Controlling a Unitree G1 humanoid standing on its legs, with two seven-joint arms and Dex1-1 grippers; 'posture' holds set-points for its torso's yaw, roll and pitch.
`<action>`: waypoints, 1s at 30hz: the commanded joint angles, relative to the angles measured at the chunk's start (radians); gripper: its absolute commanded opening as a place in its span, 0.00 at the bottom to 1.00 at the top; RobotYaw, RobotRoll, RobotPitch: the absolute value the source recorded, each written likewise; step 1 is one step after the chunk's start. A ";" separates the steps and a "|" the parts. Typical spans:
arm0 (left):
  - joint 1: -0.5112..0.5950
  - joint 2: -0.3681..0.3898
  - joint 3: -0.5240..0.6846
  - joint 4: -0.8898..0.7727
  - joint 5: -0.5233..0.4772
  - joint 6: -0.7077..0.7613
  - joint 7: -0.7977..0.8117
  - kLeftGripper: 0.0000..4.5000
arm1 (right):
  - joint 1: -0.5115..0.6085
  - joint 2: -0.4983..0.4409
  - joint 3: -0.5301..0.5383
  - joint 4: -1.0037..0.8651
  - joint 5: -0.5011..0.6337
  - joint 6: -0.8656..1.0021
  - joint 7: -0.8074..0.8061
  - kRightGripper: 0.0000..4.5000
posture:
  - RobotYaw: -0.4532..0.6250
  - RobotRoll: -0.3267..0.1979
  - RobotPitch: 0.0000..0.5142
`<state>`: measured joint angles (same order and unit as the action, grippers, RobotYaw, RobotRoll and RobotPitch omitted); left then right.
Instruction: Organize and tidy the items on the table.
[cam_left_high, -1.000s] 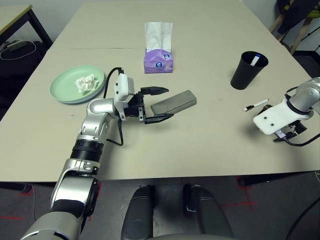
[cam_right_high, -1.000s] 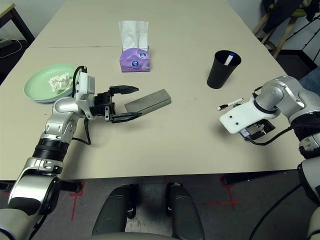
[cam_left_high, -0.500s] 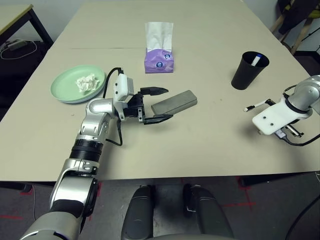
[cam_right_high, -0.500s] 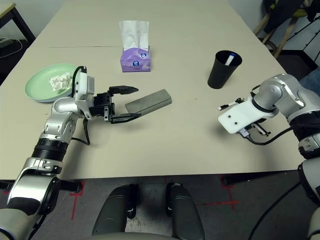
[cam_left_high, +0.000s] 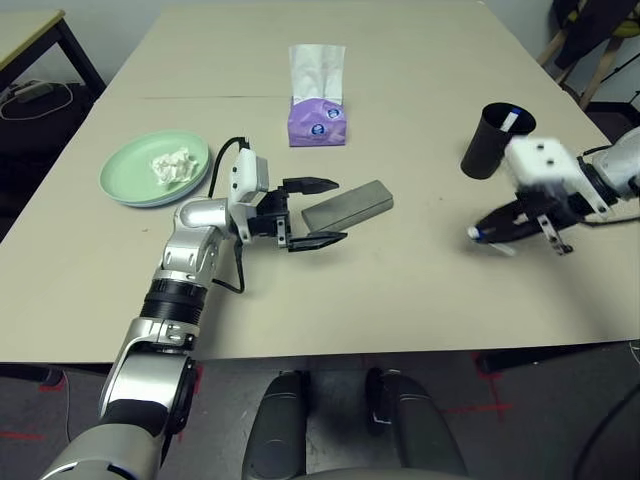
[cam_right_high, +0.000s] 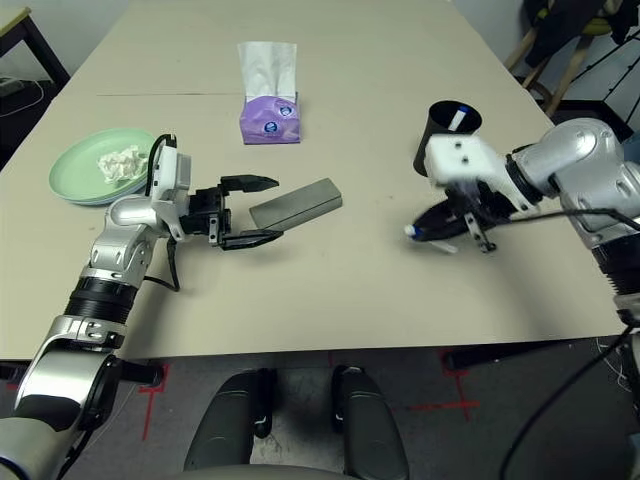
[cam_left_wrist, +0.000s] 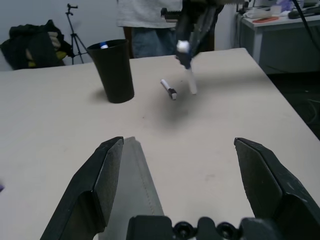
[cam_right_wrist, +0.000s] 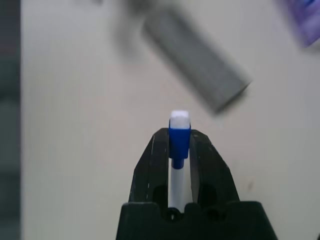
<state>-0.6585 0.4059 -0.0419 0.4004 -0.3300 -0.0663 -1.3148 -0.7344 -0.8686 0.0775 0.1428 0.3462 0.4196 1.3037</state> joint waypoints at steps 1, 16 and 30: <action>0.028 -0.003 0.005 -0.034 -0.012 0.027 0.032 1.00 | 0.097 0.096 -0.169 -0.091 0.057 0.051 -0.240 0.09 | 0.44 0.62 0.30; -0.001 -0.031 0.013 -0.029 0.010 0.059 0.190 1.00 | 0.157 0.450 -0.429 -0.197 -0.001 -0.165 -0.919 0.09 | 0.43 0.62 0.31; -0.010 -0.014 0.014 -0.023 0.013 0.053 0.181 1.00 | 0.126 0.528 -0.430 -0.149 -0.083 -0.236 -1.191 0.09 | 0.43 0.62 0.31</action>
<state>-0.6601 0.3854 -0.0221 0.3717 -0.3259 -0.0083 -1.1295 -0.5925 -0.3415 -0.3390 -0.0255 0.2731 0.2033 0.1421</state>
